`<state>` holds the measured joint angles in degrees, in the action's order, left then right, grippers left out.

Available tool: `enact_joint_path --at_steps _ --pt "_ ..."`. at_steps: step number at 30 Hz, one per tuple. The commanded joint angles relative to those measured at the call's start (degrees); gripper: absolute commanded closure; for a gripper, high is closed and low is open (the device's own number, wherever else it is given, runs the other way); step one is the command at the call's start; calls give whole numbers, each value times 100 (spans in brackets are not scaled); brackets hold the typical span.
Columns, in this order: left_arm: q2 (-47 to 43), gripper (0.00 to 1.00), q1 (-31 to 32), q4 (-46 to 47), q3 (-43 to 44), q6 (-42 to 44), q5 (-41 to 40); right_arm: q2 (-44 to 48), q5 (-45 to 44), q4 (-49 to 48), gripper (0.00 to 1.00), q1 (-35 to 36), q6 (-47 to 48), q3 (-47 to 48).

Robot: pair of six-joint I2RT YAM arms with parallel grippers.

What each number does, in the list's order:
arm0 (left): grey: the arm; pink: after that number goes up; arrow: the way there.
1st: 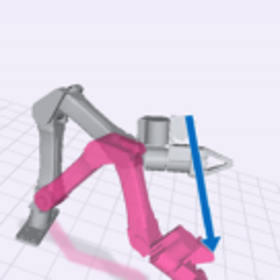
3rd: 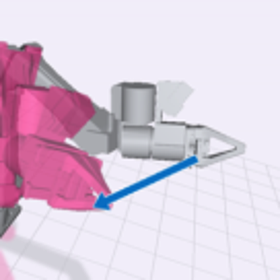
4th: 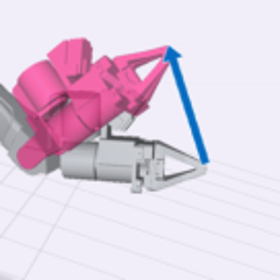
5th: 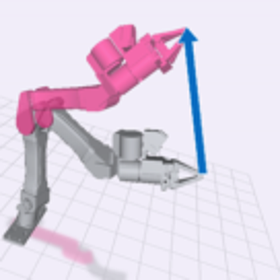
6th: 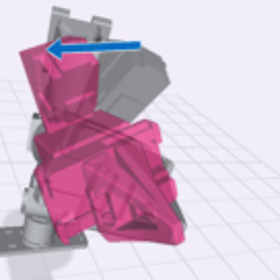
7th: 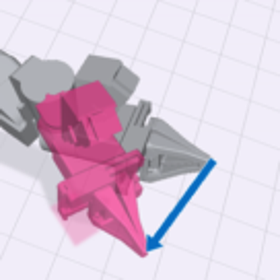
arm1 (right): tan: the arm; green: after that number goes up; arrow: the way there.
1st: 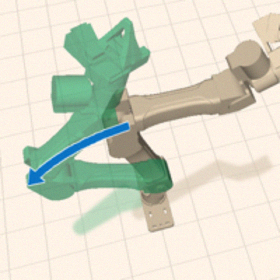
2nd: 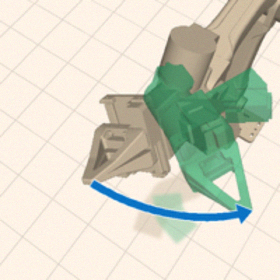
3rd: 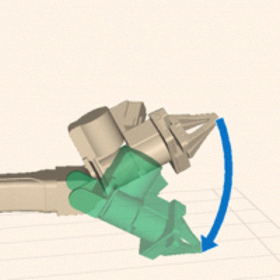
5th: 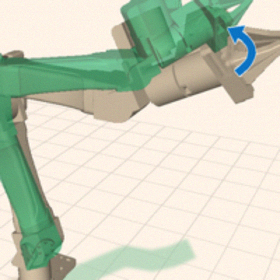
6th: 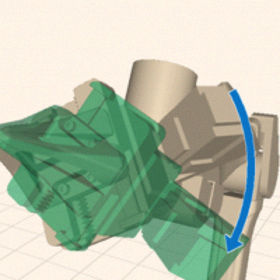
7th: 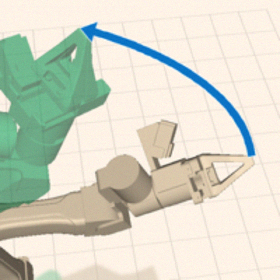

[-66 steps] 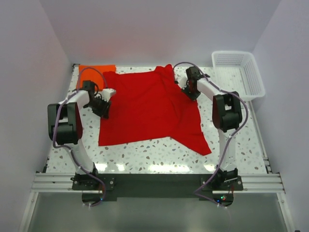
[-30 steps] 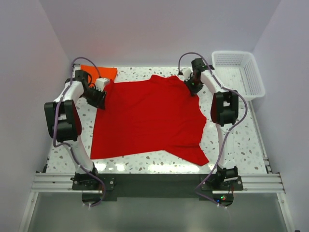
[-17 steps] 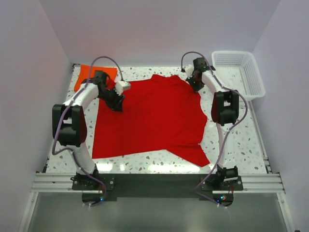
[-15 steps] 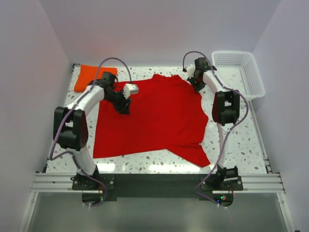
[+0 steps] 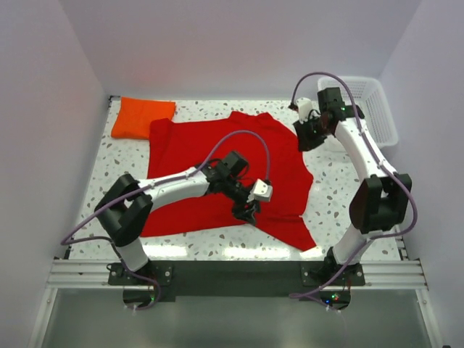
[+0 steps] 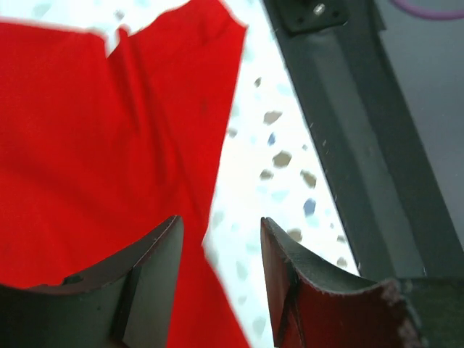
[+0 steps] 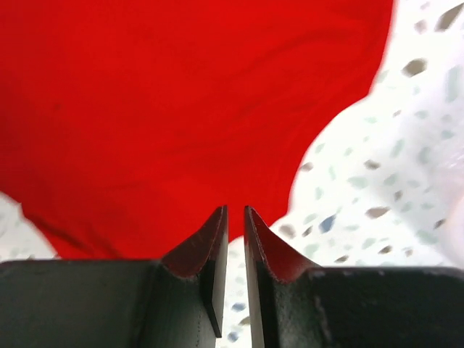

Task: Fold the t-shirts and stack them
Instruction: Flatten the tshirt out

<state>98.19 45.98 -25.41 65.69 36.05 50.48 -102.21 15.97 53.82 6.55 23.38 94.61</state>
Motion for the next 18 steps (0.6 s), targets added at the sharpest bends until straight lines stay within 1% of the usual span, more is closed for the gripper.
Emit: enact_joint_path --at_steps 1,3,6,9,13,18 --pt "226 48 481 1265 -74 -730 261 254 715 480 82 5 -131 -872" --pt "367 48 736 1450 -4 -854 226 429 733 410 84 13 -140 -1337" --pt "630 48 956 1600 67 -968 199 501 672 261 84 13 -123 -1786" --pt "868 48 1132 1802 102 -1056 120 413 504 94 86 -4 -166 -2059" --pt "1193 48 1194 1952 216 -1170 -117 246 259 -170 86 -48 -272 -2262" --pt "1387 48 1194 2022 348 -1180 -460 -61 -67 -399 87 -48 -386 -2333"
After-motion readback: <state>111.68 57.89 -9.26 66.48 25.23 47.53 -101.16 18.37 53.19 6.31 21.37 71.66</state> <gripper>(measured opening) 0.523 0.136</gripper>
